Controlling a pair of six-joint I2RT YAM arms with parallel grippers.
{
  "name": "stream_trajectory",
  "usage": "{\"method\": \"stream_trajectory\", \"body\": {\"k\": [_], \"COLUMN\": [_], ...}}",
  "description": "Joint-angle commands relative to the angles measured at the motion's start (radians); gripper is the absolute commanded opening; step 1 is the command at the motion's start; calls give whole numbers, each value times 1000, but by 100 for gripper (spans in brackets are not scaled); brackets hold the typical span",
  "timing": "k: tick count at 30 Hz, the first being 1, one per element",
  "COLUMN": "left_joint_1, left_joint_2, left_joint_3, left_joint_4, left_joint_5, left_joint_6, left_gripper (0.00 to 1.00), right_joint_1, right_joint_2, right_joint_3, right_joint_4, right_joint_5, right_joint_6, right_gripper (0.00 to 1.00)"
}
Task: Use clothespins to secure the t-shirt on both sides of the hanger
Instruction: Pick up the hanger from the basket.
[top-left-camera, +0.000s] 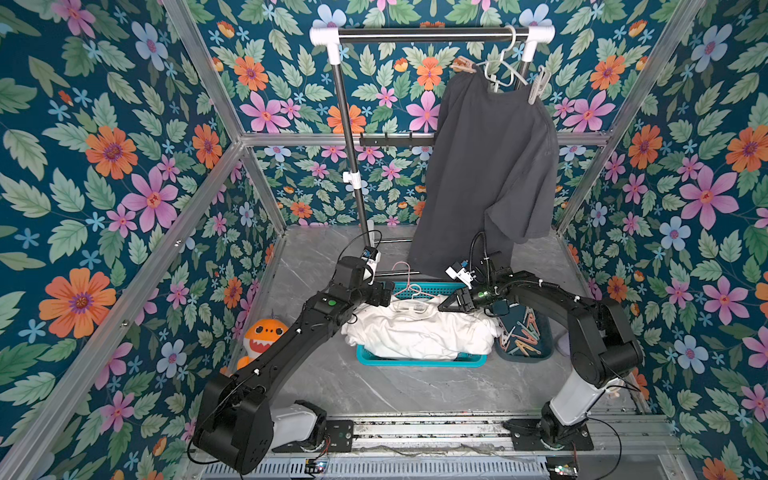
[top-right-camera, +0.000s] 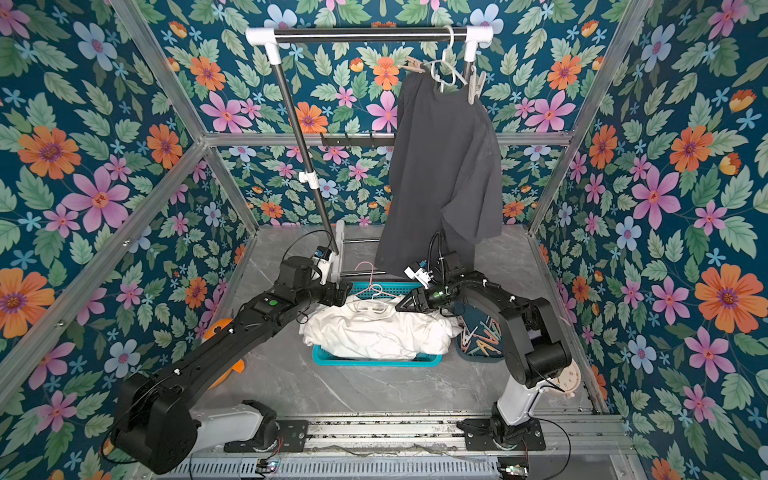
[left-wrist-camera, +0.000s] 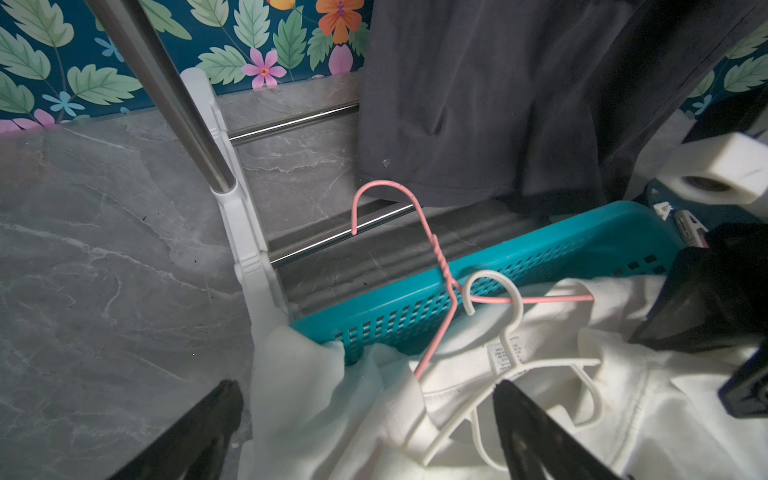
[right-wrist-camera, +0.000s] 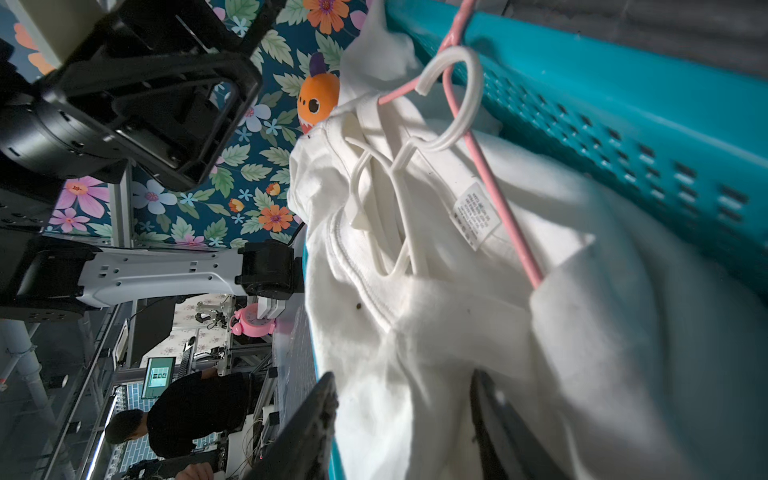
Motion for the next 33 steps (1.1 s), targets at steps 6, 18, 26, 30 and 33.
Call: {"method": "stream_trajectory", "body": {"k": [6, 18, 26, 30, 33], "left_joint_1": [1, 1, 1, 1, 1], "left_joint_2": [-3, -8, -9, 1, 1], "left_joint_3": [-14, -17, -14, -10, -8], "left_joint_4": [28, 29, 27, 27, 26], "left_joint_5": [11, 2, -5, -3, -3], "left_joint_6": [-4, -4, 3, 4, 4], "left_gripper": [97, 96, 96, 96, 96], "right_joint_1": [8, 25, 31, 38, 42], "right_joint_2": [-20, 5, 20, 14, 7], "right_joint_3": [-10, 23, 33, 32, 25], "right_joint_4": [-61, -75, -83, -86, -86], "right_joint_5": [39, -62, -57, -63, -57], "right_joint_6": [-54, -47, -57, -55, -55], "right_gripper": [56, 20, 32, 26, 13]}}
